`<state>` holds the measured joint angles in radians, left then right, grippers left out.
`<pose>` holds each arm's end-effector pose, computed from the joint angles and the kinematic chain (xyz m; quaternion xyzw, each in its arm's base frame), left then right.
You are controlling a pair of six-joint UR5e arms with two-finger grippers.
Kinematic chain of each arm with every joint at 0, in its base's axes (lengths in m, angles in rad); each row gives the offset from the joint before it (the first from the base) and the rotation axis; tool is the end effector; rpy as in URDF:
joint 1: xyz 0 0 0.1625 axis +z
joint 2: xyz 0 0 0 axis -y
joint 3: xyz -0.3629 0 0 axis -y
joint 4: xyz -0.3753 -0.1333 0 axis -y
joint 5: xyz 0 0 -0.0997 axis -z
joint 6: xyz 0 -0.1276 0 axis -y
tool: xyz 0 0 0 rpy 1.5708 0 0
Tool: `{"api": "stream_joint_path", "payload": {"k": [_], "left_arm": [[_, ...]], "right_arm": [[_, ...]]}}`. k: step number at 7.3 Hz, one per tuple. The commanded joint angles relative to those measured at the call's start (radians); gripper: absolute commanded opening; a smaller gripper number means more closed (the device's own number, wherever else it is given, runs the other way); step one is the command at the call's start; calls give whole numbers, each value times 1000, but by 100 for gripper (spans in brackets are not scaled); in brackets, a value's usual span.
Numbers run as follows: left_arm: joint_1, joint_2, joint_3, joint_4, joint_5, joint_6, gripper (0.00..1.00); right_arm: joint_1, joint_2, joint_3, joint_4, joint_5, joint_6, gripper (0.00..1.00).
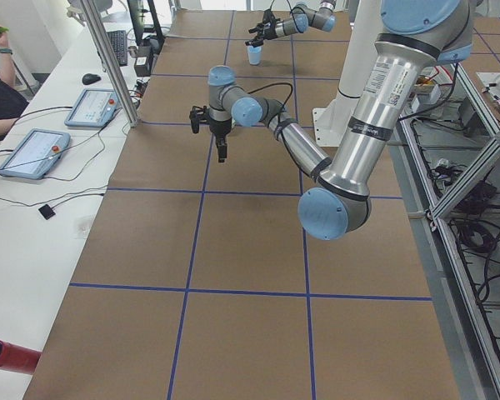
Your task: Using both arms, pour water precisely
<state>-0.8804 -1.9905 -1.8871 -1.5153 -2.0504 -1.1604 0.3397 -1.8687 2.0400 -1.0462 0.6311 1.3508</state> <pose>0.3086 -0.4905 0.2672 0.0161 0.3936 -0.1361 0.9090 -0.2872 -0.3521 0.4393 0.4930 -0.1746 0.2042 0.8275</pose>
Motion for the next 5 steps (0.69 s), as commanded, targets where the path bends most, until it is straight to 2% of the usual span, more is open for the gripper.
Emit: {"api": "stream_joint_path", "payload": {"k": [1,3,5], "left_arm": [[69,-71,98,-246,2,-207,100],[125,-172,216,-279,4,-263,100],[169,-311,332,-281,10,-330,100]], "right_arm": [[195,105,14,-2,192,-245,99],[390,227,-44,-5,409,-422,99],[574,362,-168,-6,685,-542,99]]}}
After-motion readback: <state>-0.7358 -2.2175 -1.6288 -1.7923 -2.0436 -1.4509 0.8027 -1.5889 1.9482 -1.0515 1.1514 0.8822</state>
